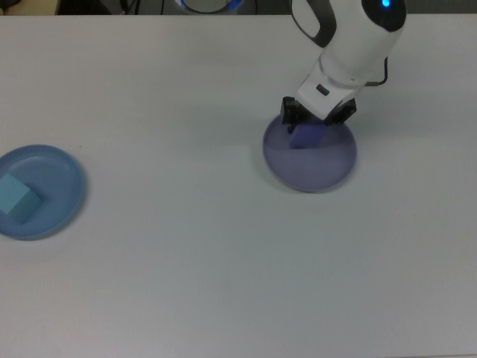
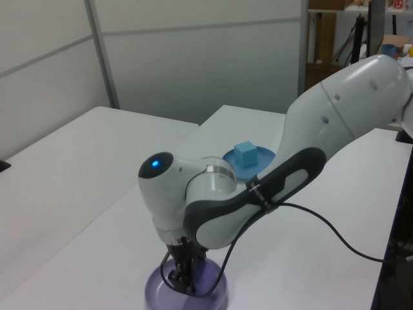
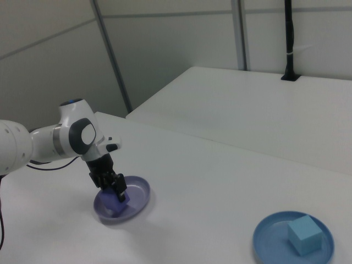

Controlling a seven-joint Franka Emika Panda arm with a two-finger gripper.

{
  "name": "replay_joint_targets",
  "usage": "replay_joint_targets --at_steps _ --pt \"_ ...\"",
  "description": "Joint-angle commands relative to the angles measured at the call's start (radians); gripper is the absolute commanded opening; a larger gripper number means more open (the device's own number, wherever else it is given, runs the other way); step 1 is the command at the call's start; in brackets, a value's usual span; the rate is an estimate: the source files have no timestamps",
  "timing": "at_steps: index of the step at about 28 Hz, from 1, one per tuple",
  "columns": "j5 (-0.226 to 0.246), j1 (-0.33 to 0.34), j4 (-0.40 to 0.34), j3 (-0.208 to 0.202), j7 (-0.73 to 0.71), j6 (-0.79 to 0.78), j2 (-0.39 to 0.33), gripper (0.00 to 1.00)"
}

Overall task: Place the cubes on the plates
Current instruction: 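Carry the purple cube onto the lavender plate and lower it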

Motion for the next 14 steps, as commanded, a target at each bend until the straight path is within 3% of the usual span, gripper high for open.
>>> replay_joint_targets --at_steps 1,2,3,12,14 --pt "-0.037 0.026 0.006 -0.011 0.024 -0.006 0.008 0.48" --pt "-0.044 0.027 0.006 -0.01 0.024 -0.007 0.006 0.68" --pt "-0.049 0.03 0.006 -0.011 0.027 -0.009 0.005 1.0" --pt "-0.026 -0.003 0.035 -0.018 0.005 -0.089 -0.124 1.0" --pt "0.007 -0.023 0.045 -0.019 -0.016 -0.119 -0.173 1.0"
